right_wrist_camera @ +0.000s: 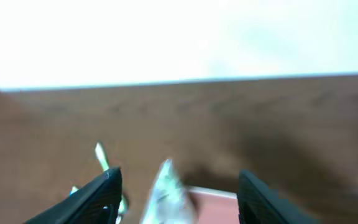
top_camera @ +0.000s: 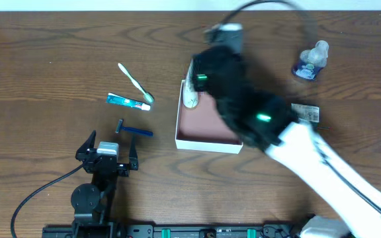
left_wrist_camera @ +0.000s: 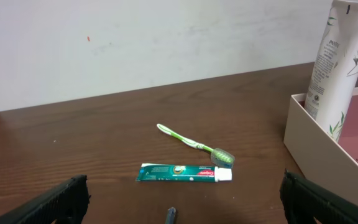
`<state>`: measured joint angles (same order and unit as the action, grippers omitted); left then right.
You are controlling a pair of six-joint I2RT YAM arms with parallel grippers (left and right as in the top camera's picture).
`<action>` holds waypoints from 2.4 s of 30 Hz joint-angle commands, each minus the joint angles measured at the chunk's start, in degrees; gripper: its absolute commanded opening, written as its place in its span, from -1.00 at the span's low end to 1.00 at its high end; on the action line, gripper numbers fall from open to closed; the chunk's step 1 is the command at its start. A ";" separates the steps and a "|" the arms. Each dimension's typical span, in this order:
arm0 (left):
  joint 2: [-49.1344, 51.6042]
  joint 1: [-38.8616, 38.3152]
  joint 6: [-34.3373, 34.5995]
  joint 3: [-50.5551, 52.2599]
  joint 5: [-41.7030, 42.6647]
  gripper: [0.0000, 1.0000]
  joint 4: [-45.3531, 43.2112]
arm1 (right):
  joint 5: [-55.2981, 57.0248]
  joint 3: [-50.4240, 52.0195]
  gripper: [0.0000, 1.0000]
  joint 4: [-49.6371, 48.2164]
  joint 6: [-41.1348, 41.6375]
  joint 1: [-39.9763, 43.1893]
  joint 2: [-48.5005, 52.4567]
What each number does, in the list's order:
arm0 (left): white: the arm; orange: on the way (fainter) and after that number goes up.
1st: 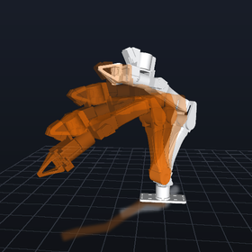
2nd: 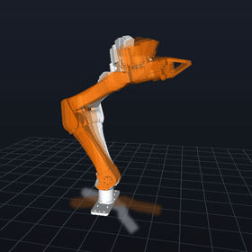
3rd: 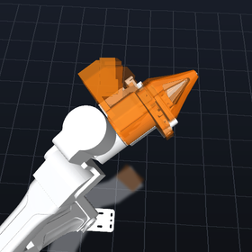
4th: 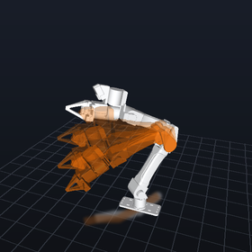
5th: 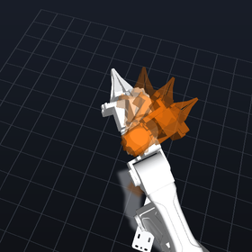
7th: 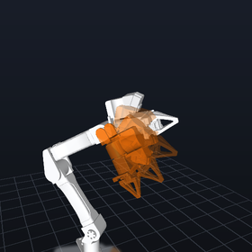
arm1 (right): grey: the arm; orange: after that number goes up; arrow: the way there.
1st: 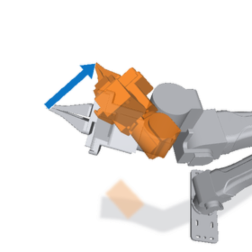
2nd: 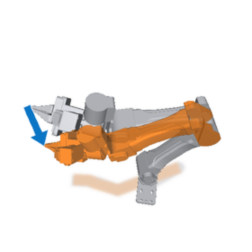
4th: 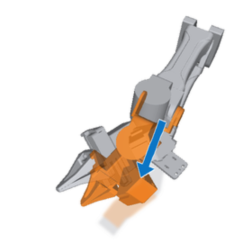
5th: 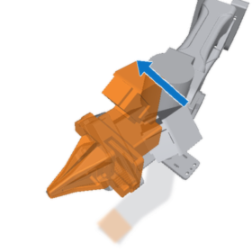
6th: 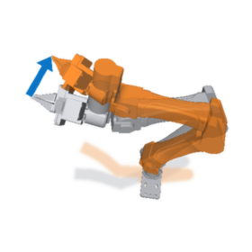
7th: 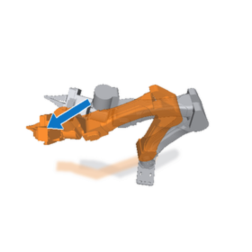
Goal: Pack container
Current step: 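Release the tube upright and move the right gripper to the soap bottle, then grasp the blue soap pump bottle with the right gripper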
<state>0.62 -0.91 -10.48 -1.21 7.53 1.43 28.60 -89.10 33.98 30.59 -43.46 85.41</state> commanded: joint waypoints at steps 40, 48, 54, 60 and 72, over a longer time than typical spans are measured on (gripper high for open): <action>-0.28 0.24 0.28 0.98 1.01 0.96 1.95 | -29.81 -0.31 0.66 -5.66 -38.07 51.82 23.93; -0.28 0.24 0.28 0.98 1.01 0.96 1.95 | -33.16 -0.31 0.53 -8.96 -38.40 52.09 27.28; -0.28 0.24 0.28 0.98 1.01 0.96 1.95 | -33.57 -0.31 0.36 -9.57 -38.38 52.09 29.66; -0.28 0.24 0.28 0.98 1.01 0.96 1.95 | -33.51 -0.31 0.08 -9.84 -38.40 52.09 29.79; -0.28 0.24 0.28 0.98 1.01 0.96 1.95 | -32.89 -0.31 0.17 -10.54 -38.42 52.15 29.79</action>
<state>0.62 -0.91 -10.48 -1.21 7.53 1.43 -4.29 -89.41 23.77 -7.79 8.29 114.91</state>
